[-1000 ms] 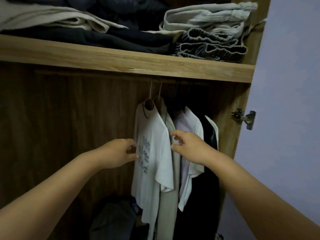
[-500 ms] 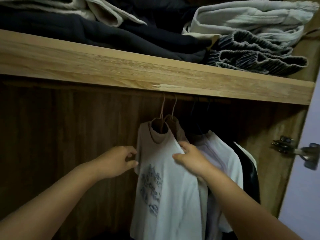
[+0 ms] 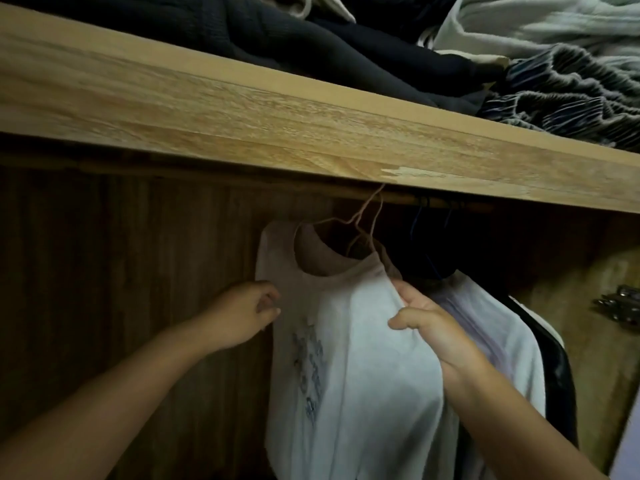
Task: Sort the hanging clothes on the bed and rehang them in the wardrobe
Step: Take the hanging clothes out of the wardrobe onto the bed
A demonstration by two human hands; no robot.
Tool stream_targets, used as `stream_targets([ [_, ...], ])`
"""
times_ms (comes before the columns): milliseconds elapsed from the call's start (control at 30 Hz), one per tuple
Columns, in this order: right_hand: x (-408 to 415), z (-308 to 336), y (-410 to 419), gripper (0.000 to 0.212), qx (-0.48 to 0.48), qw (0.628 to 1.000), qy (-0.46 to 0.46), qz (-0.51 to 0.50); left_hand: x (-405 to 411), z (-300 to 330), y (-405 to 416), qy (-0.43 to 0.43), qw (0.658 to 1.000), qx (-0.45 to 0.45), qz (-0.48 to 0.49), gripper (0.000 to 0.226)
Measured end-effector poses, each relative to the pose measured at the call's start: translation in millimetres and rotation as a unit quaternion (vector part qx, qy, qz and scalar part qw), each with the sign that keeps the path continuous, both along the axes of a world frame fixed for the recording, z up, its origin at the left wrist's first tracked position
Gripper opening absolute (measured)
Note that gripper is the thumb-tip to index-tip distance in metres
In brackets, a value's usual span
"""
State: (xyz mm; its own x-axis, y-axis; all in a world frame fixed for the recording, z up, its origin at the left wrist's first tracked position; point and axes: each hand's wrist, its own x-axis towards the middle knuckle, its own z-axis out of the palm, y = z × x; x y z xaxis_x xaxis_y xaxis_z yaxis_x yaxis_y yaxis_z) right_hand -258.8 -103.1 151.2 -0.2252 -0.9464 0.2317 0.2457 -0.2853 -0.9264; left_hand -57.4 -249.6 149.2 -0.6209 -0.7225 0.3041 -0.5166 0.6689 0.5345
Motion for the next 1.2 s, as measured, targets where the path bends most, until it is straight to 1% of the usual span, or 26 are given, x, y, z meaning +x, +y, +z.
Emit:
stream_targets([
  [100,2,-3,21,0.063,0.02,1.0,0.009,0.021,2,-3,-2,0.005,1.0,-0.019,0.005,0.026],
  [267,0,-1,67,0.066,0.076,0.994,0.074,0.035,-2,-7,1,0.039,0.996,-0.07,0.047,0.028],
  [333,-3,1,89,0.066,0.102,0.989,0.099,0.046,-6,-9,8,0.049,0.991,-0.097,0.081,0.033],
  [400,-7,3,111,0.065,0.123,0.983,0.124,0.054,-13,-11,17,0.051,0.986,-0.111,0.117,0.044],
  [467,-10,3,134,0.063,0.135,0.978,0.145,0.067,-19,-15,28,0.056,0.982,-0.122,0.131,0.053],
  [500,-11,3,145,0.062,0.137,0.977,0.147,0.075,-22,-17,35,0.049,0.981,-0.132,0.133,0.053],
  [600,-16,1,183,0.06,0.149,0.973,0.153,0.088,-27,-26,58,0.006,0.975,-0.19,0.117,0.038],
  [667,-17,1,208,0.057,0.162,0.969,0.166,0.079,-27,-33,76,0.014,0.974,-0.21,0.089,0.027],
  [767,-19,1,248,0.05,0.182,0.959,0.212,0.055,-28,-46,112,0.057,0.982,-0.173,0.042,0.028],
  [833,-19,0,274,0.043,0.203,0.937,0.284,0.018,-29,-56,136,0.068,0.984,-0.158,0.031,0.027],
  [867,-18,-1,287,0.039,0.217,0.917,0.334,-0.01,-29,-62,147,0.073,0.984,-0.158,0.03,0.026],
  [900,-18,-2,299,0.035,0.229,0.89,0.391,-0.043,-30,-68,158,0.078,0.984,-0.159,0.029,0.025],
  [967,-18,-6,321,0.024,0.247,0.822,0.501,-0.115,-31,-77,178,0.088,0.981,-0.17,0.029,0.023],
  [1000,-18,-9,331,0.017,0.253,0.789,0.54,-0.149,-31,-80,187,0.091,0.979,-0.181,0.028,0.022],
  [1033,-18,-12,341,0.011,0.254,0.768,0.558,-0.184,-31,-82,196,0.092,0.977,-0.191,0.027,0.021],
  [1067,-18,-14,351,0.005,0.254,0.756,0.563,-0.216,-32,-83,206,0.093,0.975,-0.198,0.023,0.021],
  [1100,-18,-17,360,0.004,0.255,0.745,0.565,-0.246,-34,-84,214,0.095,0.974,-0.203,0.015,0.022],
  [1200,-16,-24,388,0.026,0.258,0.7,0.576,-0.334,-40,-83,237,0.103,0.97,-0.22,-0.03,0.024],
])
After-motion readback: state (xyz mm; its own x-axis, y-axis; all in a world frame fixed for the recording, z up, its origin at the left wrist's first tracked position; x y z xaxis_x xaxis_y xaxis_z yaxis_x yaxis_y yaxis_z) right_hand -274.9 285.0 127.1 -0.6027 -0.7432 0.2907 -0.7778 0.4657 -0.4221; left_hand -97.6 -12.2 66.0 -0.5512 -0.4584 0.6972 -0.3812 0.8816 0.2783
